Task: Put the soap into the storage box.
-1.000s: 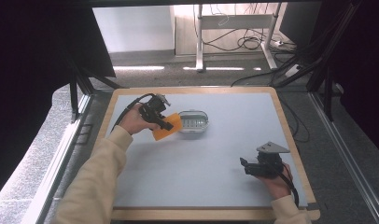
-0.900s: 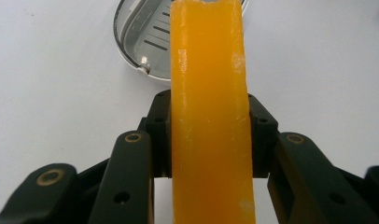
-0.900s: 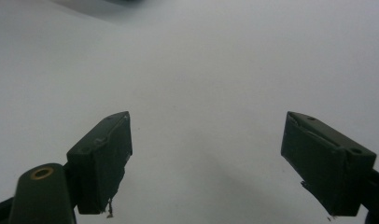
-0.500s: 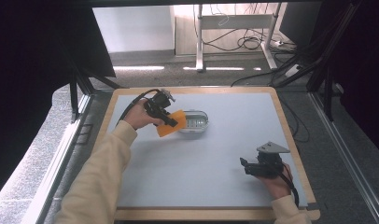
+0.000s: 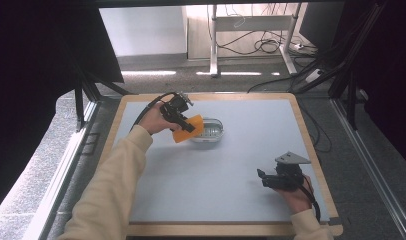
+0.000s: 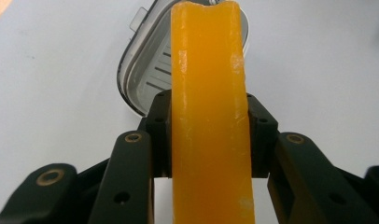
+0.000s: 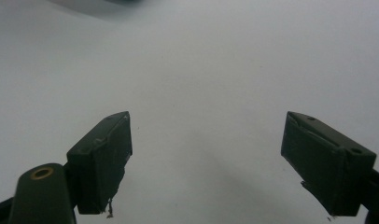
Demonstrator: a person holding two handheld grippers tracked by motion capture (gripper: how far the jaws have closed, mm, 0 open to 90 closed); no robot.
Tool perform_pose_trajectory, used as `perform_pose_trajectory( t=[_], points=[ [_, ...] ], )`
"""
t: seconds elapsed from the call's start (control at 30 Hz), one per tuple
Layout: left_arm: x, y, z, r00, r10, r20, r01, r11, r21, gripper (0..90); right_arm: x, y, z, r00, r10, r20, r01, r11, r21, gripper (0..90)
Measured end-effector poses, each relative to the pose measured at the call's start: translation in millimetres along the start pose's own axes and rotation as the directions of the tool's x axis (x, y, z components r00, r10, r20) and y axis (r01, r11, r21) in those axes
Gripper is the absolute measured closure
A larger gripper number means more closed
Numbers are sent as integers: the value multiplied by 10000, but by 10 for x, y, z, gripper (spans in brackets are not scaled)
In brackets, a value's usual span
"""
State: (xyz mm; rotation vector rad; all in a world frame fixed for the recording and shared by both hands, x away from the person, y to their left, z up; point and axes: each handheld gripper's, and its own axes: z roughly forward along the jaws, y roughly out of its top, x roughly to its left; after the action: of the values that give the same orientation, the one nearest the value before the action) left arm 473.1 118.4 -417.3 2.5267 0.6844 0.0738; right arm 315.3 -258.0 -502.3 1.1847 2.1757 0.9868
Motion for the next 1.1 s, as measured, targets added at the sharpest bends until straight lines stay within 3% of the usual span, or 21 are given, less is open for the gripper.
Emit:
perform_pose_trajectory(
  t=[0.63,1.1],
  points=[
    [126,200,44,9986,508,131,-504,9983,-307,625,-2,-4,4,10000,-29,56,28,10000,53,168],
    [173,375,157,9901,1348,395,-1333,9903,-391,626,7,-12,22,10000,-51,50,50,9999,138,168]
  ],
)
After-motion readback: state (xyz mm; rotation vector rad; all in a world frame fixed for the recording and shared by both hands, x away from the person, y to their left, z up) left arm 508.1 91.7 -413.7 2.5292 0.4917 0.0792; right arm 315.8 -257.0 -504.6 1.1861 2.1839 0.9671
